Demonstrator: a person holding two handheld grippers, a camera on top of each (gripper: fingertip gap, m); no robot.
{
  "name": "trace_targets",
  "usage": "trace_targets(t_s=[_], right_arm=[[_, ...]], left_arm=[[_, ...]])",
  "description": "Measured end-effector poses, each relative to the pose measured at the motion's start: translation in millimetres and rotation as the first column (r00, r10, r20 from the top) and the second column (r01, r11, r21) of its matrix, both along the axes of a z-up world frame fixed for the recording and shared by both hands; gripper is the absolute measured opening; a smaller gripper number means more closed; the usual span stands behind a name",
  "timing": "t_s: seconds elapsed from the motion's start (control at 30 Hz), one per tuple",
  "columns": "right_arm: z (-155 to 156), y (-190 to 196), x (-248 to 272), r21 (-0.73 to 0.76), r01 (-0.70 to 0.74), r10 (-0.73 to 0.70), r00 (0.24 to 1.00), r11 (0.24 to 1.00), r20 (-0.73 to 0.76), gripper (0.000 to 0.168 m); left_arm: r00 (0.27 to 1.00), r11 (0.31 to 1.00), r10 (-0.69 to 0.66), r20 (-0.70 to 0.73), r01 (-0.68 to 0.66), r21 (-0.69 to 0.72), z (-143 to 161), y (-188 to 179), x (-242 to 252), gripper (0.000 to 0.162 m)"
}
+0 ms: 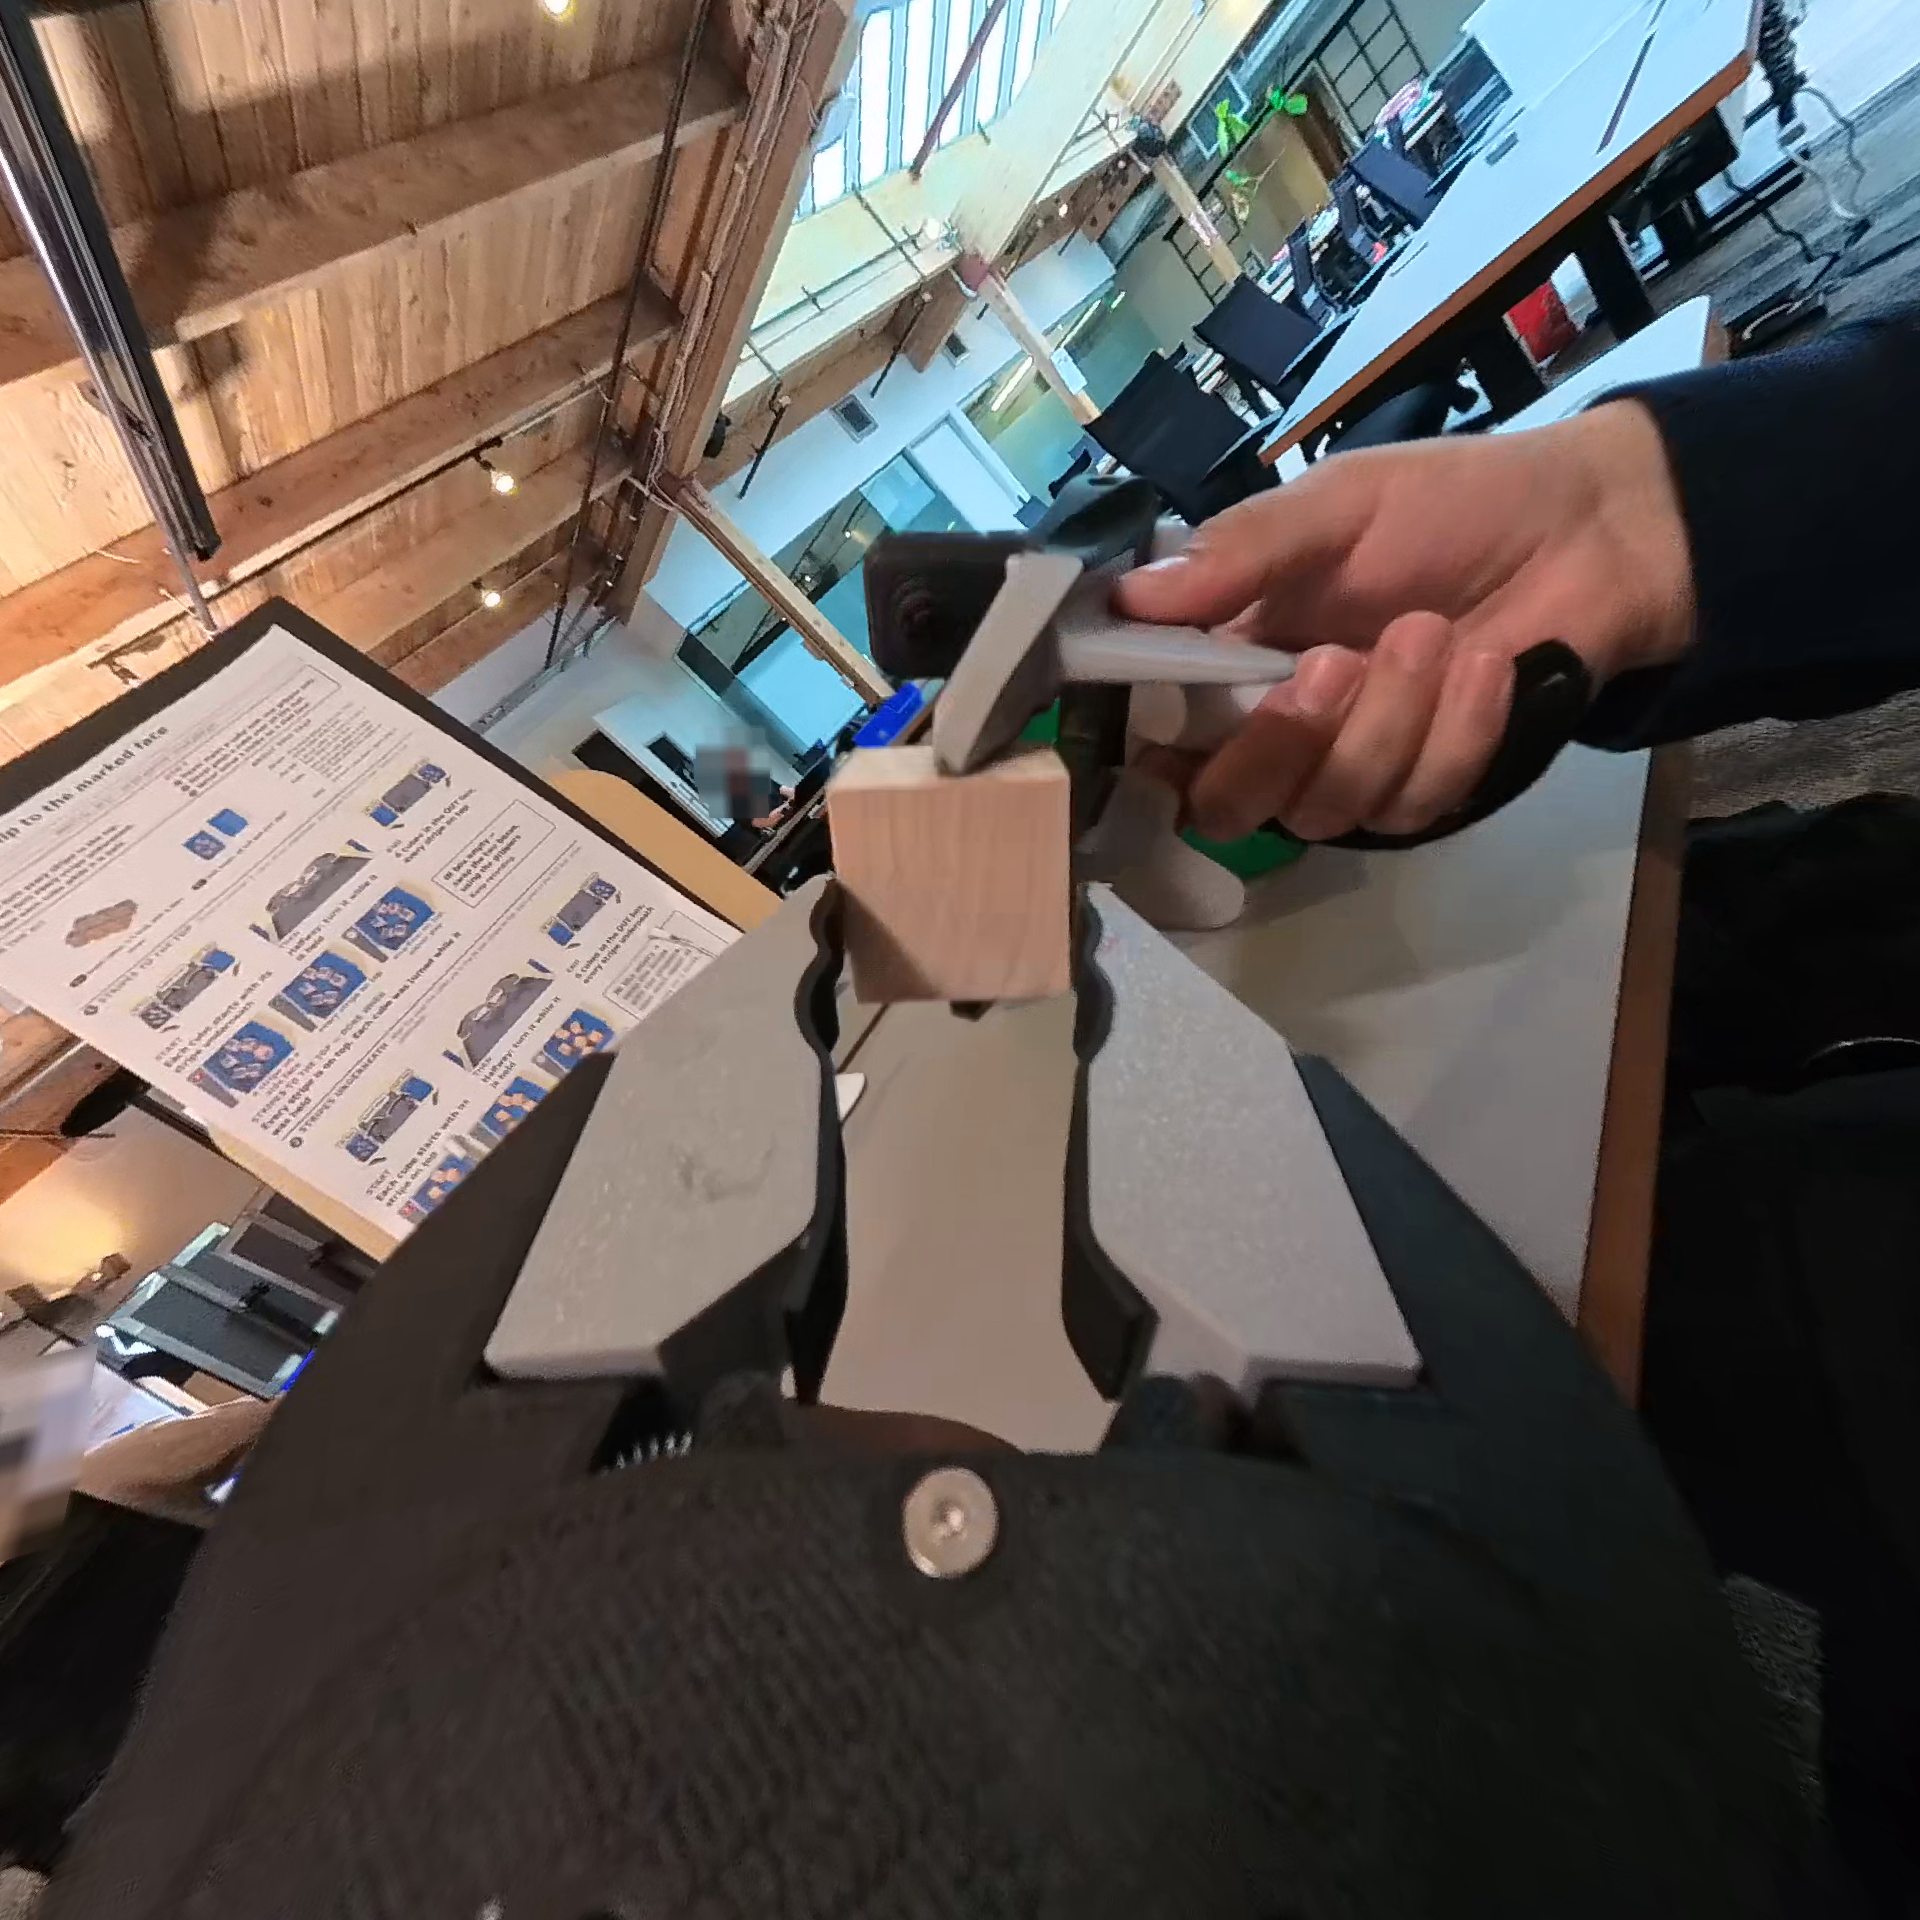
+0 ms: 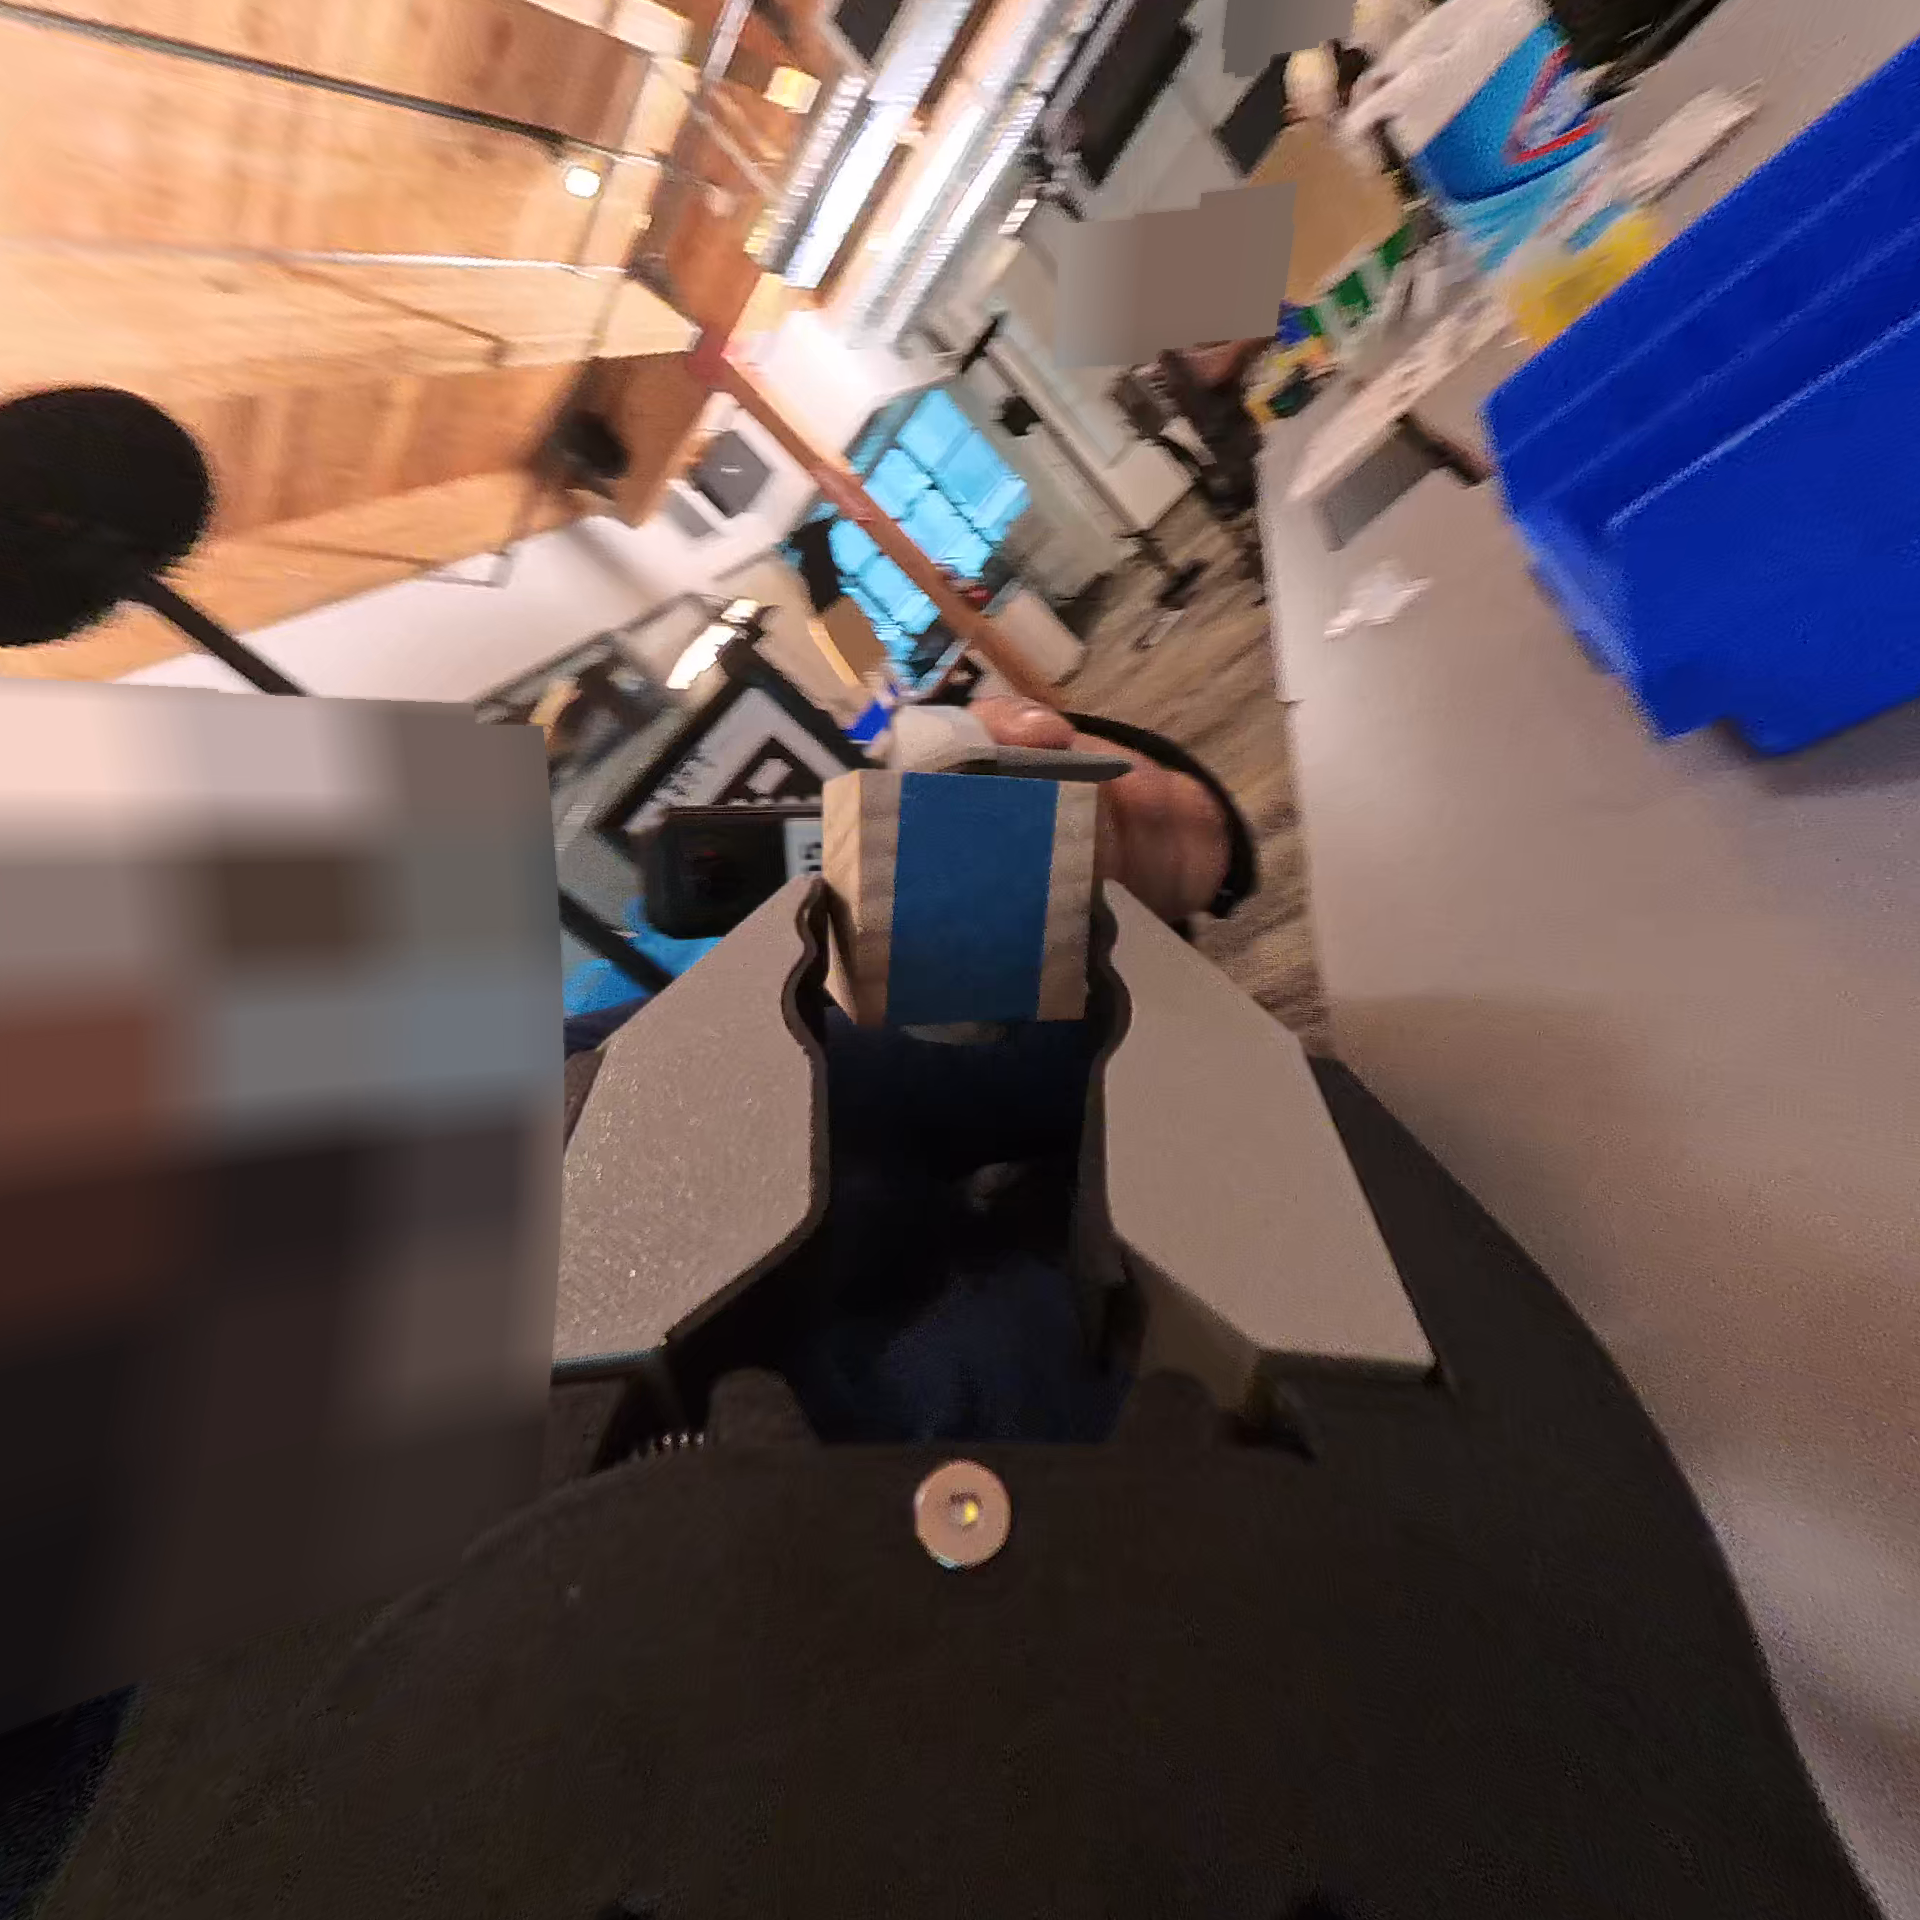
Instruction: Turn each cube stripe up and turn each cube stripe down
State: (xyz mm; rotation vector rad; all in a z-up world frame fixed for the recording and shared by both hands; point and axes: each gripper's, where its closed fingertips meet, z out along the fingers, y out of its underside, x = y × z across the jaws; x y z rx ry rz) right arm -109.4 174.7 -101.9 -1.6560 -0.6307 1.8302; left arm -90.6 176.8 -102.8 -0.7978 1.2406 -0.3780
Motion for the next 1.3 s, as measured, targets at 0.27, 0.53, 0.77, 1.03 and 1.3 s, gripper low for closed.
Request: trace_targets(t_s=[0.27,0.53,0.77,1.03,1.3], right_arm=[[-6,0,-9,0.074,0.077,-0.085,0.991,0.994,0.106,0.046],[-10,-4,-6,0.111,0.062,-0.081,0.982,0.992,0.170,0.044],[-13,2,2,0.266,0.145,-0.227,0.924,0.953,0.308,0.042],[-14,5,4,0.338,0.166,-0.286,0.895,0.926,0.344,0.042],[14,40,85,0.437,0.394,-0.546,0.780,0.808,0.306,0.042]], left_arm=[[0.999,0.999,0.029,0.015,-0.029,0.037,5,-2,0,0.045],[0.999,0.998,0.018,-0.035,-0.015,0.066,0,-4,0,0.045],[0.997,0.997,0.046,-0.065,-0.042,0.068,-11,6,2,0.044],[0.995,0.994,0.074,-0.065,-0.069,0.089,-13,8,4,0.044],[0.985,0.991,0.123,-0.123,-0.129,-0.044,-25,28,-1,0.044]])
